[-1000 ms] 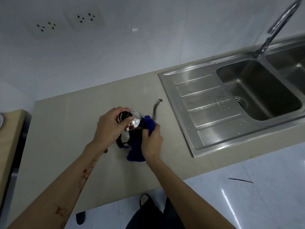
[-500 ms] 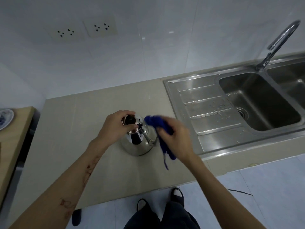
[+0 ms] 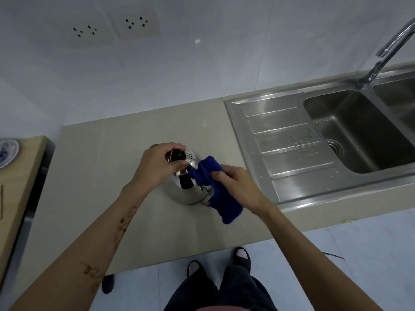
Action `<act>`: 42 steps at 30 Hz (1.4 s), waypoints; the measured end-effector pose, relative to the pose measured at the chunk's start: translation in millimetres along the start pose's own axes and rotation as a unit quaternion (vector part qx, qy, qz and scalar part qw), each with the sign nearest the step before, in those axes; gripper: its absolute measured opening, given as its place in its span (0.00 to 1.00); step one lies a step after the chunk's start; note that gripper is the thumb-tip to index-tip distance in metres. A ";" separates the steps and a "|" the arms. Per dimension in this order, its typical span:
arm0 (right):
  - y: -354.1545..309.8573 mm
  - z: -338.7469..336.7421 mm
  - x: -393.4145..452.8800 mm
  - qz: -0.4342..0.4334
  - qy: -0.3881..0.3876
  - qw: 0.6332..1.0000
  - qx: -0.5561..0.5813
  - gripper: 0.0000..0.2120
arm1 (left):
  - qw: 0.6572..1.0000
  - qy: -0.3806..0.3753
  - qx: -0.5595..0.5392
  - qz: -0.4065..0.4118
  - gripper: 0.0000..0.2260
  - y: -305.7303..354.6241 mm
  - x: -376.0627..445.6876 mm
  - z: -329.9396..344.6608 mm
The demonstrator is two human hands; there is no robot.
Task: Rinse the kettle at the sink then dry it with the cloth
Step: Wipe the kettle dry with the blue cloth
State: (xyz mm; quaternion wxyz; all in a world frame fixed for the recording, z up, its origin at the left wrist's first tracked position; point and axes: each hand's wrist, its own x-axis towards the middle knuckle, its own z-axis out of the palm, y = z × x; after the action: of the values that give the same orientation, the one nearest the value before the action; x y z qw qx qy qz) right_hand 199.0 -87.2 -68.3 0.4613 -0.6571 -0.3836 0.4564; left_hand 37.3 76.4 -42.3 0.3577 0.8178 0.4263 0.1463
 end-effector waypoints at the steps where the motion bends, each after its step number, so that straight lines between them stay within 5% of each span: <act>1: -1.5 -0.3 1.5 -0.009 -0.010 1.000 0.000 0.14 | 1.000 0.003 0.004 0.000 0.19 0.5 -0.7 -0.5; 8: 41.0 12.1 4.4 0.085 -0.041 0.978 0.185 0.13 | 0.999 -0.039 -0.008 -0.008 0.20 1.2 2.9 -9.6; 15: 61.7 27.3 11.1 0.056 -0.008 0.991 0.121 0.10 | 0.995 -0.084 -0.049 -0.003 0.21 2.5 10.5 -14.7; 21: 35.9 25.6 16.0 -0.040 0.163 0.970 0.178 0.11 | 0.995 -0.082 -0.062 -0.008 0.23 3.2 8.5 -14.7; 25: 8.2 39.8 42.2 -0.145 0.072 0.985 0.060 0.14 | 0.998 -0.058 -0.002 -0.004 0.24 6.1 7.3 -14.0; 31: 74.6 49.5 42.2 0.040 0.079 0.990 0.109 0.10 | 1.000 -0.019 0.010 -0.009 0.22 14.4 1.2 -14.5; 38: 45.1 57.5 47.7 -0.139 0.082 0.979 0.122 0.22 | 0.999 -0.017 -0.011 -0.030 0.23 9.6 3.7 -14.3; 42: 106.4 74.0 38.3 -0.041 0.166 0.985 0.020 0.19 | 0.999 -0.007 -0.035 -0.032 0.22 7.3 4.4 -12.7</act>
State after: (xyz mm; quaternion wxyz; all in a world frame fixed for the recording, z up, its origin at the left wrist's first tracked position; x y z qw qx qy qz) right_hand 148.3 -62.6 -191.1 0.5499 -0.6981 -0.3195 0.3290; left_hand 37.3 83.0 -28.5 0.3933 0.7919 0.4443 0.1443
